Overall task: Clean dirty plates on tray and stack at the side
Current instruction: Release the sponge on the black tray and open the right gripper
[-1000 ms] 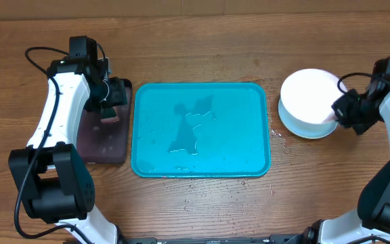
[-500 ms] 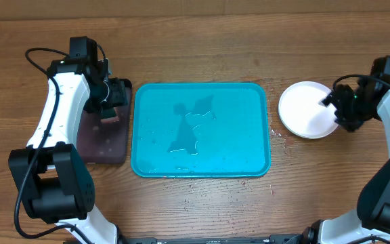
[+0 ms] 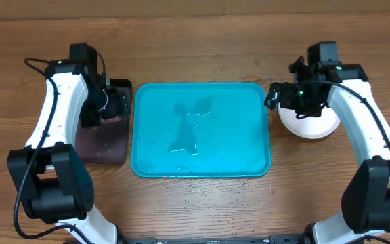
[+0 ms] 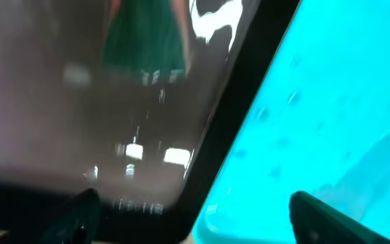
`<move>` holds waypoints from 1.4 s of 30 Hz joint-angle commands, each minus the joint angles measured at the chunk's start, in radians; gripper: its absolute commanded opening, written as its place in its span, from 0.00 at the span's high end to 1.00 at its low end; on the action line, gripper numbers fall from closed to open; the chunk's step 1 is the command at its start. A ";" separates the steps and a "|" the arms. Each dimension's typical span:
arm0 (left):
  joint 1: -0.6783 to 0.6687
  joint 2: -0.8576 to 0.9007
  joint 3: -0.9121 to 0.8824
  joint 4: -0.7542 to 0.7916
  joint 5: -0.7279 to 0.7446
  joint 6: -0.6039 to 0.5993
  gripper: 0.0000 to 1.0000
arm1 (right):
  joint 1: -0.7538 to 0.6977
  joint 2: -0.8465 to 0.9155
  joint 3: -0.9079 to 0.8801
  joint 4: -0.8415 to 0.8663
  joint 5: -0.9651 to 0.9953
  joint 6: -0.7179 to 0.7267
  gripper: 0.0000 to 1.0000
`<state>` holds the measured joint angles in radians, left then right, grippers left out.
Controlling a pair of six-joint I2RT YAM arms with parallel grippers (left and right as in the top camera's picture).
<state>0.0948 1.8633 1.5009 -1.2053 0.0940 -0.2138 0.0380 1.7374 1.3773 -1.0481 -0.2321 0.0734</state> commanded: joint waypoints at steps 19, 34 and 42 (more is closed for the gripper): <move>0.010 -1.000 -0.572 0.343 -0.011 0.049 0.00 | 0.074 -0.703 -0.301 0.196 0.244 0.057 0.00; 0.010 -1.099 -0.609 0.341 -0.023 0.053 0.00 | 0.073 -0.809 -0.316 0.160 0.276 0.057 0.00; 0.010 -1.069 -0.609 0.342 -0.023 0.053 0.00 | 0.073 -0.733 -0.316 0.160 0.276 0.057 0.00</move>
<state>0.0990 0.7845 0.9024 -0.8673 0.0784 -0.1684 0.1074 0.9829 1.0721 -0.8906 0.0334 0.1268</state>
